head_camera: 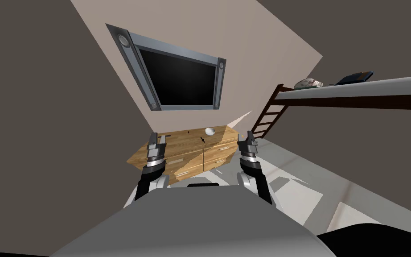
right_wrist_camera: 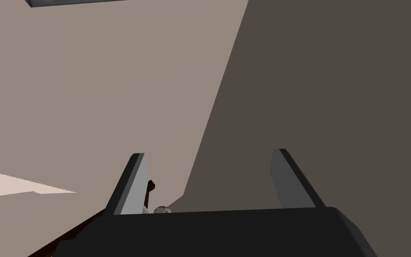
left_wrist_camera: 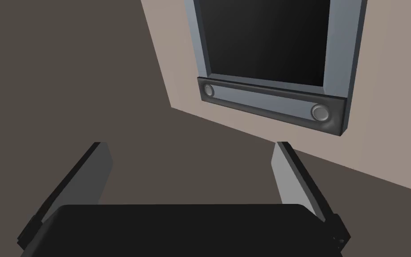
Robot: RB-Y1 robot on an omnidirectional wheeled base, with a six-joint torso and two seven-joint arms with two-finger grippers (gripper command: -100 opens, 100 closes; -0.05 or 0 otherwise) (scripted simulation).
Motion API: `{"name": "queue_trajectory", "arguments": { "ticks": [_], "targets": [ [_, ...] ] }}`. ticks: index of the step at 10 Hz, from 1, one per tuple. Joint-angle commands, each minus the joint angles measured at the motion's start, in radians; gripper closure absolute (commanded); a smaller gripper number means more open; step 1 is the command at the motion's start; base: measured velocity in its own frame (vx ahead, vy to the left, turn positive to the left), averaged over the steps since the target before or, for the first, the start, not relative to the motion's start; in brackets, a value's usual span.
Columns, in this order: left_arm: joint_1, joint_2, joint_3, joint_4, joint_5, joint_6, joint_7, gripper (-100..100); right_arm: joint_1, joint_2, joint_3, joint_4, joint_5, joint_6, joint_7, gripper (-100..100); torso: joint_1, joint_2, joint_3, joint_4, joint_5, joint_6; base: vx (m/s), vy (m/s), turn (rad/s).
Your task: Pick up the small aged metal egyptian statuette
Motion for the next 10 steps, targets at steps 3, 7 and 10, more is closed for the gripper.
{"name": "queue_trajectory", "arguments": {
  "ticks": [3,7,10],
  "targets": [
    [-0.014,0.092,0.026,0.002,0.028,0.057,-0.036,-100,0.000,0.000,0.000,0.000,0.000,0.000,0.000,0,-0.001,0.000,0.000,0.000,0.000,0.000,-0.002,-0.024,-0.014],
    [-0.037,0.159,0.068,0.005,0.077,0.156,-0.098,-100,0.000,0.000,0.000,0.000,0.000,0.000,0.000,0,-0.004,0.000,0.000,0.000,-0.001,0.000,-0.002,-0.053,-0.023],
    [-0.057,0.192,0.104,0.009,0.119,0.235,-0.153,-100,0.000,0.000,0.000,0.000,0.000,0.000,0.000,0,-0.002,0.000,0.000,0.000,-0.001,0.000,0.001,-0.038,-0.024]
  ]
}}
